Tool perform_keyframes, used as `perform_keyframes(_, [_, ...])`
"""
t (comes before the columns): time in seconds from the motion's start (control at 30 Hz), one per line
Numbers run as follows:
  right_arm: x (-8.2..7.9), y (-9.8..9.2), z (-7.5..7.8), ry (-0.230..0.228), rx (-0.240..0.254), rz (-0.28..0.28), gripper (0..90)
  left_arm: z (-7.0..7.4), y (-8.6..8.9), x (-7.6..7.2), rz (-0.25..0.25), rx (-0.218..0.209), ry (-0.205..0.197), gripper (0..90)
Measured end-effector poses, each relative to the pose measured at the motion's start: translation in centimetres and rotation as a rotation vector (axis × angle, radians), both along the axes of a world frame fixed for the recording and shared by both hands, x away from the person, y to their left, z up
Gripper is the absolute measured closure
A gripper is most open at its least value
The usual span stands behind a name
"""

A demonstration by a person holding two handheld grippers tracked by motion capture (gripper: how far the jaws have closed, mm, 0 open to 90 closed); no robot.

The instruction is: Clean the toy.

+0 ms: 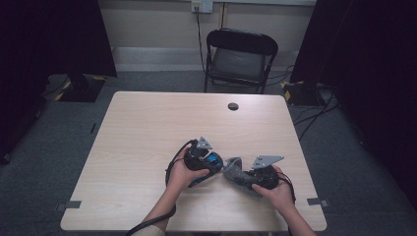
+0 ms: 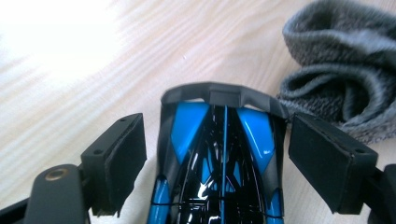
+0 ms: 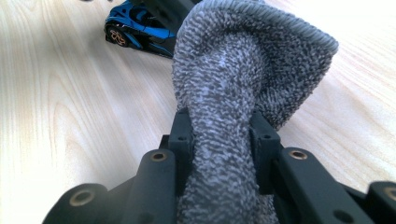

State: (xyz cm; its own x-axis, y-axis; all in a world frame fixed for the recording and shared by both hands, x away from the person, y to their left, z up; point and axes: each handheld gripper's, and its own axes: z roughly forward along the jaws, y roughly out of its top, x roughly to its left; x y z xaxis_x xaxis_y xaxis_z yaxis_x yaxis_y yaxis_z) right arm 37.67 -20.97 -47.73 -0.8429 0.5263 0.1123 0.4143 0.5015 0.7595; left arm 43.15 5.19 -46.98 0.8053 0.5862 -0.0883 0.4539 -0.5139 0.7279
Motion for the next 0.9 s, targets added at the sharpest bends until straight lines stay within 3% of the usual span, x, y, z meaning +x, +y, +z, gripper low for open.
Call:
perform_keyframes(0.5, [-0.1, 0.6, 2.1, -0.03, -0.013, 0.014, 68.6, 2.3, 3.4, -2.2, -0.013, -0.006, -0.02, 19.0])
perform_keyframes(0.9, [-0.1, 4.8, 4.0, -0.047, -0.017, 0.094, 68.7, 3.2, 6.7, -4.6, -0.023, -0.047, -0.028, 18.9])
